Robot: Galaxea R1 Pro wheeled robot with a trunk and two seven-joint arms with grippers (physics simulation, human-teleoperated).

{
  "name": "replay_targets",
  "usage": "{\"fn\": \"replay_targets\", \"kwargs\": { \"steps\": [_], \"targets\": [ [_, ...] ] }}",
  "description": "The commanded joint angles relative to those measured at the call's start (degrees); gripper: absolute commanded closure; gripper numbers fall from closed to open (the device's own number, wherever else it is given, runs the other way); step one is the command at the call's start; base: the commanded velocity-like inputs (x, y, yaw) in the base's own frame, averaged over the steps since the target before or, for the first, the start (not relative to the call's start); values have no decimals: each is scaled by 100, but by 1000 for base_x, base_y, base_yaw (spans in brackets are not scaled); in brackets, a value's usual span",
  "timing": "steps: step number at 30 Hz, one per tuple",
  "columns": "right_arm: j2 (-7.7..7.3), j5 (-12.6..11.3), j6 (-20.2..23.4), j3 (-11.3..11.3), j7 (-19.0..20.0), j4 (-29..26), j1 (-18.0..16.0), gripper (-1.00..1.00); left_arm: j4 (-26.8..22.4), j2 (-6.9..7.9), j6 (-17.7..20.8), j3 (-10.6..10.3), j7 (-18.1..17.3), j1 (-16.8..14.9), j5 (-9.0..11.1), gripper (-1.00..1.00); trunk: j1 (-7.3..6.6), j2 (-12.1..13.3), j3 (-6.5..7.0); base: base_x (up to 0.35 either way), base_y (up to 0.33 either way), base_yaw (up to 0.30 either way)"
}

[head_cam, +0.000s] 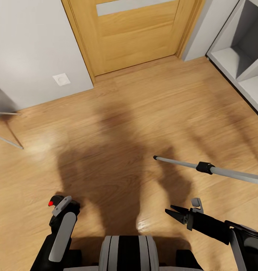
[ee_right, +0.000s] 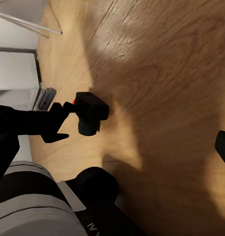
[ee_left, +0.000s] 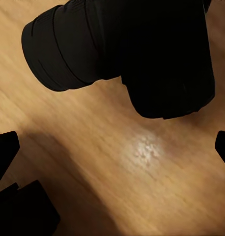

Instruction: Attach the digital camera to the camera tripod in the bedroom.

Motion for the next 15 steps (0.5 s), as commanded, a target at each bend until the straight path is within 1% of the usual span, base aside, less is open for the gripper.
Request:
{"fn": "replay_targets", "kwargs": {
  "steps": [1, 15],
  "targets": [
    [-1, -19, 38, -2, 8, 0, -2, -100, -12, -5, 53, 10, 20, -2, 12, -100, -1, -1, -3, 0, 0, 0],
    [-1, -25, 35, 2, 33, -1, -2, -100, -31, -5, 60, 8, 29, -2, 13, -100, -1, -1, -3, 0, 0, 0]
  ]
}}
